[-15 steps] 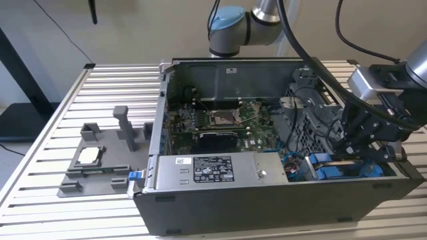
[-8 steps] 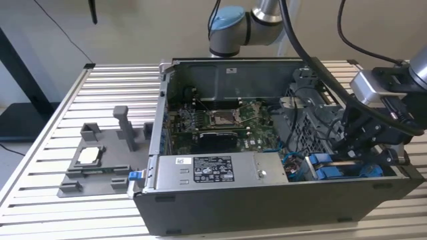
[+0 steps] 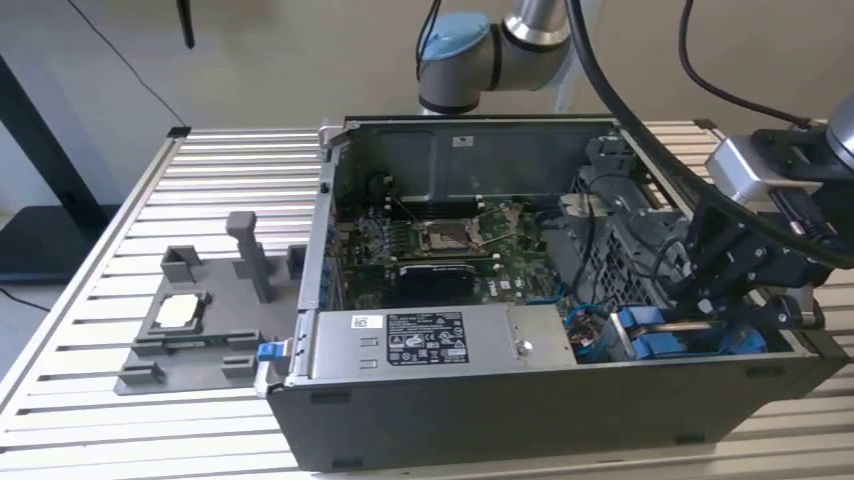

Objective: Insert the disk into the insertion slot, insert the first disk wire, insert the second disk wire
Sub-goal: 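Insert the second disk wire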

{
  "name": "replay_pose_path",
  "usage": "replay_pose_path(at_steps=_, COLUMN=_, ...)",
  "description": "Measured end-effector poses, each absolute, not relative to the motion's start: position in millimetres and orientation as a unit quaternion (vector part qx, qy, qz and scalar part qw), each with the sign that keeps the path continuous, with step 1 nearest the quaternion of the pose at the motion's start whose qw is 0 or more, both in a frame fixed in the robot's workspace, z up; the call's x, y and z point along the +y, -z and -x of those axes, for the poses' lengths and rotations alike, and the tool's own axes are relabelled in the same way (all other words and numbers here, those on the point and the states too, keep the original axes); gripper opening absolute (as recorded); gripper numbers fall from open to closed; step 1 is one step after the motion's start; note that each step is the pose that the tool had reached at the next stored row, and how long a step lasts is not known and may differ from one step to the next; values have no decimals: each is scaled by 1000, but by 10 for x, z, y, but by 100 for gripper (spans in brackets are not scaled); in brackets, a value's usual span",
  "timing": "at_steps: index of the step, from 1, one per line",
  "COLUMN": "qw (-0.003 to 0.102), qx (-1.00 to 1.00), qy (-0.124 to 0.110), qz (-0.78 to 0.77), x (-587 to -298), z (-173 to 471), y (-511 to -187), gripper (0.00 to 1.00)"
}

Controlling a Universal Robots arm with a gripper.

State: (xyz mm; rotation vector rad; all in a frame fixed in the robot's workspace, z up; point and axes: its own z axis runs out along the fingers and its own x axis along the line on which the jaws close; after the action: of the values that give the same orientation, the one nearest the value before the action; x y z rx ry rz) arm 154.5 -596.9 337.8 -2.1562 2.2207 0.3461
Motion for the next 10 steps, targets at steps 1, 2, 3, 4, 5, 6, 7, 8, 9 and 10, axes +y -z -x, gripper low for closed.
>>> replay_pose_path(at_steps=1, qw=14, qx=713, qy=-112, qz=692, x=-5969, z=-1546, y=-3398, gripper=24)
replay_pose_path(at_steps=2, qw=14, qx=713, qy=-112, qz=692, x=-5969, z=-1546, y=-3426, gripper=24)
replay_pose_path(at_steps=3, qw=14, qx=713, qy=-113, qz=692, x=-5969, z=-1546, y=-3458, gripper=24)
replay_pose_path(at_steps=4, qw=15, qx=713, qy=-113, qz=692, x=-5969, z=-1546, y=-3493, gripper=24)
replay_pose_path(at_steps=5, qw=15, qx=713, qy=-113, qz=692, x=-5969, z=-1546, y=-3529, gripper=24)
replay_pose_path(at_steps=6, qw=15, qx=713, qy=-113, qz=692, x=-5969, z=-1546, y=-3567, gripper=24)
replay_pose_path(at_steps=7, qw=15, qx=713, qy=-113, qz=692, x=-5969, z=-1546, y=-3604, gripper=24)
replay_pose_path(at_steps=8, qw=15, qx=713, qy=-113, qz=692, x=-5969, z=-1546, y=-3632, gripper=24)
replay_pose_path(at_steps=9, qw=15, qx=713, qy=-113, qz=692, x=-5969, z=-1546, y=-3659, gripper=24)
replay_pose_path(at_steps=10, qw=15, qx=713, qy=-113, qz=692, x=-5969, z=-1546, y=-3688, gripper=24)
